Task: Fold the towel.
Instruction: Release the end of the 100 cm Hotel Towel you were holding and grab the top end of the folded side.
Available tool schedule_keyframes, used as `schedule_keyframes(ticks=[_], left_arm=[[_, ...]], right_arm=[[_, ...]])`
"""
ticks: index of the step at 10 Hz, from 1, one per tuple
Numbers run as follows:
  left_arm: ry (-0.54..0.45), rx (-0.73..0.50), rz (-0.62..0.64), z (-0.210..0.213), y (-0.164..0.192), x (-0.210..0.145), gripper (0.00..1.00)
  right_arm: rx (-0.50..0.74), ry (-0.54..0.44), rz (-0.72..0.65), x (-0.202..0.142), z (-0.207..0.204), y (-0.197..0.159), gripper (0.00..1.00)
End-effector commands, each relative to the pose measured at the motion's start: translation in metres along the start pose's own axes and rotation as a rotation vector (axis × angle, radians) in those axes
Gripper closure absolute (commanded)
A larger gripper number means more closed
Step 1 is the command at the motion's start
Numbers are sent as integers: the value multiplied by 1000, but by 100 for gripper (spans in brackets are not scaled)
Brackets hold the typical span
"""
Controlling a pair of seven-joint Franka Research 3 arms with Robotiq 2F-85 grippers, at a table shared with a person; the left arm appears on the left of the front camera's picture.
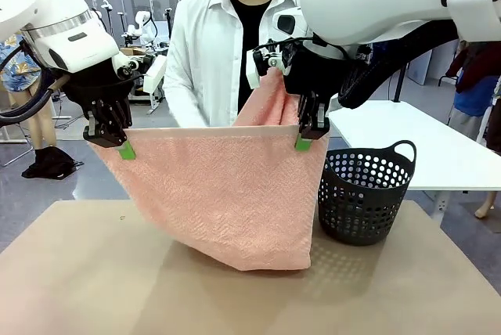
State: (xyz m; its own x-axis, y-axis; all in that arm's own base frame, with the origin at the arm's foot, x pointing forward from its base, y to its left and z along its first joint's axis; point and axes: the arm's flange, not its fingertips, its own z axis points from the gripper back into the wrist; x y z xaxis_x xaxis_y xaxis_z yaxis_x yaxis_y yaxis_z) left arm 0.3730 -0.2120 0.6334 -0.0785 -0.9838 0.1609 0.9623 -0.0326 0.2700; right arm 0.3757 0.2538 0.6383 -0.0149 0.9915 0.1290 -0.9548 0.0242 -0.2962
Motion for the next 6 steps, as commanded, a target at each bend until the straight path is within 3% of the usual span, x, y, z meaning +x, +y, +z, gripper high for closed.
schedule_keyframes(ticks=[1,6], left_arm=[[2,2,3,0,1,-1,100],[2,2,3,0,1,-1,100]], right_arm=[[-1,4,-1,-1,0,-1,100],[-1,4,-1,-1,0,-1,100]])
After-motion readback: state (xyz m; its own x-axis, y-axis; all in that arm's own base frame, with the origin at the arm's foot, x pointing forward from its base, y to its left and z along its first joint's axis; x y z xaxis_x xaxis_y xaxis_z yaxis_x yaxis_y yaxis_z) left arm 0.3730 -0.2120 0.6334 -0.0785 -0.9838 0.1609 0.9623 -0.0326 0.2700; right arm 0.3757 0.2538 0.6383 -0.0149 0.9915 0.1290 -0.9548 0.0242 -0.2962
